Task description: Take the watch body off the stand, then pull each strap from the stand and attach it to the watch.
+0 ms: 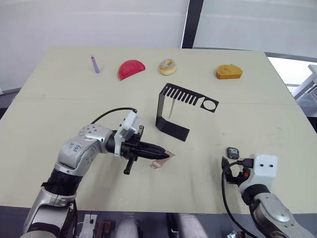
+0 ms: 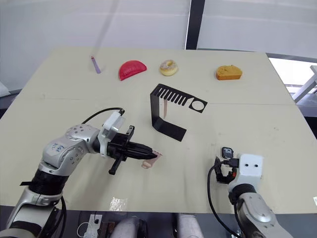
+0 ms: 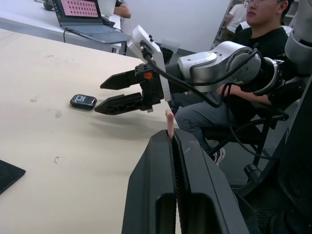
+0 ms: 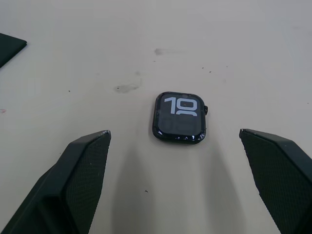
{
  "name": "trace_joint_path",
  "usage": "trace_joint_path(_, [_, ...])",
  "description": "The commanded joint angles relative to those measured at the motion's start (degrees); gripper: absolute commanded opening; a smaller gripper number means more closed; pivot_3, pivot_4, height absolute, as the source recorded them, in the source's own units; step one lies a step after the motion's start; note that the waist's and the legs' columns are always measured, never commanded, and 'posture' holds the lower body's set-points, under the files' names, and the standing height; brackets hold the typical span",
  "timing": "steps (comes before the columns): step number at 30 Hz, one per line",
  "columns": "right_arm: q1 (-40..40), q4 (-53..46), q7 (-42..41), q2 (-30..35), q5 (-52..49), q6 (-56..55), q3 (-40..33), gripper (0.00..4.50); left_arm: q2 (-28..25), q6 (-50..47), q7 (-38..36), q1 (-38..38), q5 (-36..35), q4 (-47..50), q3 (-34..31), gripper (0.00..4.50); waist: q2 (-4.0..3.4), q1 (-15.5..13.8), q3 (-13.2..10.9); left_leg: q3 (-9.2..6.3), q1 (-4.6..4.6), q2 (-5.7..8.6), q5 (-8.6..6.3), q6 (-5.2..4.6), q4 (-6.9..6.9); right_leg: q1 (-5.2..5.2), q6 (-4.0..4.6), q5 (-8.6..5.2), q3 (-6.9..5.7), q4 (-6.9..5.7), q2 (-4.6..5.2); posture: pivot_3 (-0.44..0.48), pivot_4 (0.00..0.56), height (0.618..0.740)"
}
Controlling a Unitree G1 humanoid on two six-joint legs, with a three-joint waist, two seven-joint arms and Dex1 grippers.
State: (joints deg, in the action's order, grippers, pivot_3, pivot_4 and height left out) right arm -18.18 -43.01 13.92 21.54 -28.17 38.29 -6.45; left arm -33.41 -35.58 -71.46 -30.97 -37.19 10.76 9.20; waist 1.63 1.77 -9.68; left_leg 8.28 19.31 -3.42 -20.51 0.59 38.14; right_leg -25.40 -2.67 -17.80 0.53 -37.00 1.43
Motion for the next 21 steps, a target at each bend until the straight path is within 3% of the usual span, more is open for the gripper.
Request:
trace_joint_path(1, [2.7, 1.1, 1.2, -2.0, 3.8, 1.3, 0.7, 4.48, -0.2, -0.3, 0.7, 0.1, -1.1, 2.3, -1.5, 0.00, 0.00, 0.0, 0.0, 0.01, 0.00, 0.00, 0.00, 0.00, 0.00, 0.00, 0.00, 0.00, 0.01, -0.01, 0.00, 0.000, 0.150, 0.737])
trace_joint_path(12, [7.3, 4.0, 1.5, -10.6, 8.5, 6.1, -0.8, 4.48, -0.1, -0.8, 1.6, -0.1, -1.4, 2.7, -2.0, 0.00, -0.01, 0.2, 0.0, 0.02, -0.02, 0.00, 0.00, 0.00, 0.03, -0.02, 0.00, 0.00, 0.00, -0.09, 0.00, 0.000, 0.150, 0.737])
trace_joint_path(15, [7.7, 3.9, 1.0, -11.2, 9.4, 6.8, -0.9, 3.84, 0.0, -0.8, 1.8, -0.1, -1.5, 2.6, -2.1, 0.00, -0.01, 0.2, 0.0, 0.02, -0.02, 0.00, 0.00, 0.00, 0.04, -0.02, 0.00, 0.00, 0.00, -0.10, 0.00, 0.000, 0.150, 0.737])
trace_joint_path(21, [8.7, 4.5, 0.9, -12.8, 10.3, 7.7, -2.0, 3.84, 0.1, -0.8, 1.8, -0.2, -1.5, 2.4, -2.1, 0.00, -0.01, 0.2, 0.0, 0.02, -0.02, 0.01, 0.00, 0.00, 0.04, -0.02, 0.00, 0.00, 0.00, -0.11, 0.00, 0.000, 0.150, 0.737])
